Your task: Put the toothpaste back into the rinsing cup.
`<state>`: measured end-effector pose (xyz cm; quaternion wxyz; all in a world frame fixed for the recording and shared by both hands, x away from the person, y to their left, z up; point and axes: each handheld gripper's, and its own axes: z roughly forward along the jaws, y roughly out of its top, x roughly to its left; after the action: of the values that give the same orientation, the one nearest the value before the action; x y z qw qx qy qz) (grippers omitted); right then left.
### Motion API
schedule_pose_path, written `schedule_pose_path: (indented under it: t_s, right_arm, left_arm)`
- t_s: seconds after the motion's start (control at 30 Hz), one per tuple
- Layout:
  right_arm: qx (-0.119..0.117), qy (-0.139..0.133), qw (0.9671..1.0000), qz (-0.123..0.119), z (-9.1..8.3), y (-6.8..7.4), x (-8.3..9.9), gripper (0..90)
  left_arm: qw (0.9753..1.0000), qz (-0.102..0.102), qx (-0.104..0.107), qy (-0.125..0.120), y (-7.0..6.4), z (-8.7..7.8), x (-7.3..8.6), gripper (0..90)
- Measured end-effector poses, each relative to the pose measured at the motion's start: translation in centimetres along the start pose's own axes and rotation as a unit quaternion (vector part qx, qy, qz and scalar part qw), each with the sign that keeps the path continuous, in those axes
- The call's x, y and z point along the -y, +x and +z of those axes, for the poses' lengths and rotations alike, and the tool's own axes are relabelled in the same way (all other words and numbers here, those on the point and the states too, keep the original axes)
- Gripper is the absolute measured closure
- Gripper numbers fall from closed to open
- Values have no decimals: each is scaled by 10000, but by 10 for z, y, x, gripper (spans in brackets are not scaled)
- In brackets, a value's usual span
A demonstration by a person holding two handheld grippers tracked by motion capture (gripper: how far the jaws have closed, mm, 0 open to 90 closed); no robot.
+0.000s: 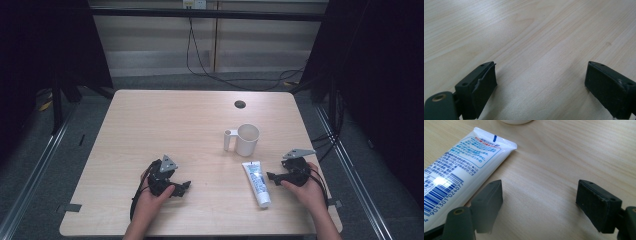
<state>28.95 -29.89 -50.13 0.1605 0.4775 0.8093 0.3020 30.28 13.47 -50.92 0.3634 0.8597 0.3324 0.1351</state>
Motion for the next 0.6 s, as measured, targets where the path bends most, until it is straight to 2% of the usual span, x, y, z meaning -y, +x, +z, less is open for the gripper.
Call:
schedule_pose_path:
  t_s: [0.1, 0.2, 0.37, 0.4, 0.57, 0.6]
  right_arm:
    - [48, 53, 10000, -37, -1, 1, -2, 222]
    - [13, -27, 10000, -27, -5, 0, -5, 241]
    - [-31, 84, 9999, -103, -9, 3, -13, 235]
    - [-1, 188, 9997, -121, -12, 5, -17, 235]
    - [9, 182, 9997, -165, -18, 5, -26, 240]
    - [-31, 101, 9998, -179, -21, 5, -31, 241]
  left_arm:
    - [10000, -1, 1, 3, 0, 0, 0, 100]
    - [10000, -2, 6, -8, 0, 0, 0, 100]
    - [10000, -2, 7, -8, 0, 0, 0, 100]
    - [10000, -1, 7, -9, 0, 0, 0, 100]
    - [10000, -1, 7, -8, 0, 0, 0, 100]
    - [10000, 2, -1, 5, 0, 0, 0, 100]
